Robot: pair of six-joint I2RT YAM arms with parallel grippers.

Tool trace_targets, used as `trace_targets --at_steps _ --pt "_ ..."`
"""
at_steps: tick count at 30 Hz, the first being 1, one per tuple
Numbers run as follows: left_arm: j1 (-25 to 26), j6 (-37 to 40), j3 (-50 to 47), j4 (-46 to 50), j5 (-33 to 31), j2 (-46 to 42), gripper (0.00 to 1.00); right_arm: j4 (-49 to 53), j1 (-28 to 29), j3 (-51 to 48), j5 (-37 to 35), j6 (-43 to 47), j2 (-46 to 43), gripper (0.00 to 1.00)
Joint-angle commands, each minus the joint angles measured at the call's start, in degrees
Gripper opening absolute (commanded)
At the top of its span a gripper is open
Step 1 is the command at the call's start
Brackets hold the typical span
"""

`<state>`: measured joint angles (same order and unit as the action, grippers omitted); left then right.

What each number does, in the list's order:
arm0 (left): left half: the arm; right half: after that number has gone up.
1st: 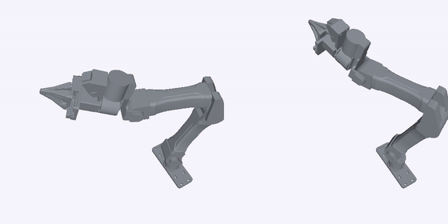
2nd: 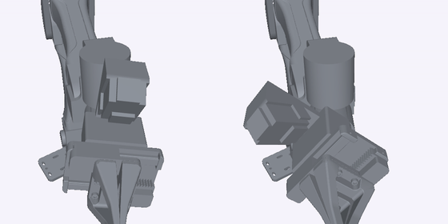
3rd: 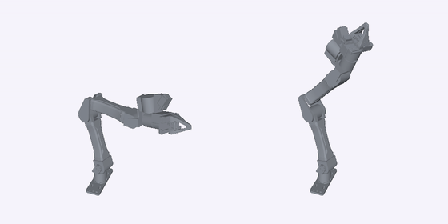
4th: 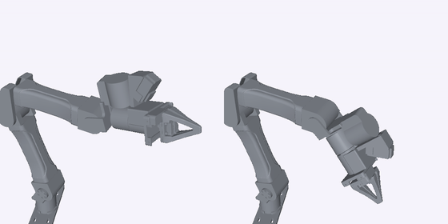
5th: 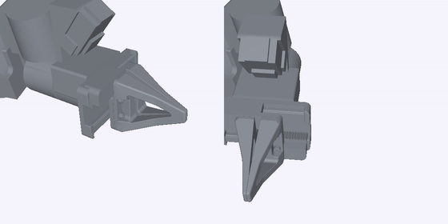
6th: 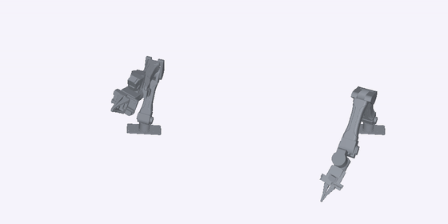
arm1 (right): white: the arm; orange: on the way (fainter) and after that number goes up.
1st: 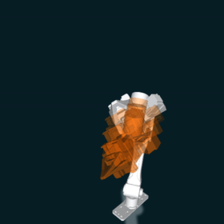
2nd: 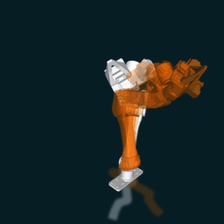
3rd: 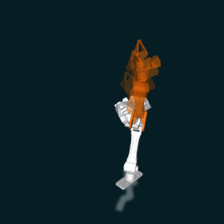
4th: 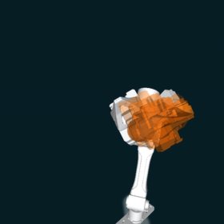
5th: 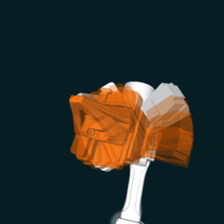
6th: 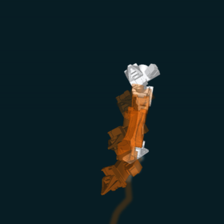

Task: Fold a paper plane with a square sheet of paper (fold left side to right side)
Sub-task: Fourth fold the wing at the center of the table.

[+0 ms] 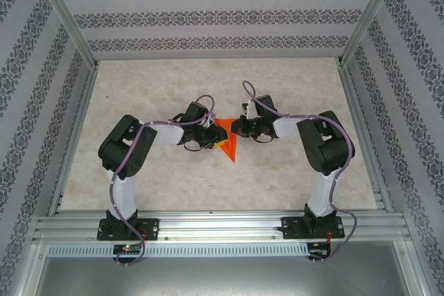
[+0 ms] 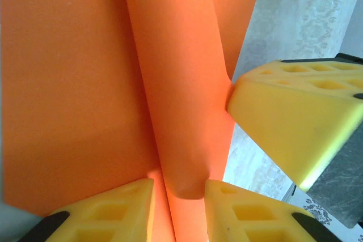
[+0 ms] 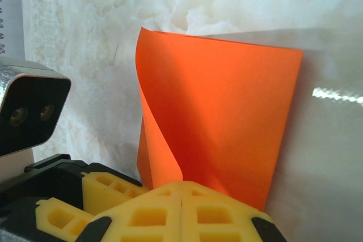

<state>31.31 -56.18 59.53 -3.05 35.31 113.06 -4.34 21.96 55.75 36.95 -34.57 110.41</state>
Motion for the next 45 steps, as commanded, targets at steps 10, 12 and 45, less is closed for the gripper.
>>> trace_targets --at_steps 10,12,45 --pt "0.59 1.54 -0.11 3.79 -2.4 1.59 0.31 0.12 -2.17 -2.25 -2.22 1.43 -2.92 0.0" --pt "0.59 1.49 -0.11 3.84 -2.43 1.51 0.31 0.16 -2.33 -2.48 -2.45 1.56 -3.1 0.0" --pt "0.6 1.52 -0.73 3.25 -2.26 1.36 0.31 3.94 -2.45 0.74 -3.46 3.59 -0.3 0.0"
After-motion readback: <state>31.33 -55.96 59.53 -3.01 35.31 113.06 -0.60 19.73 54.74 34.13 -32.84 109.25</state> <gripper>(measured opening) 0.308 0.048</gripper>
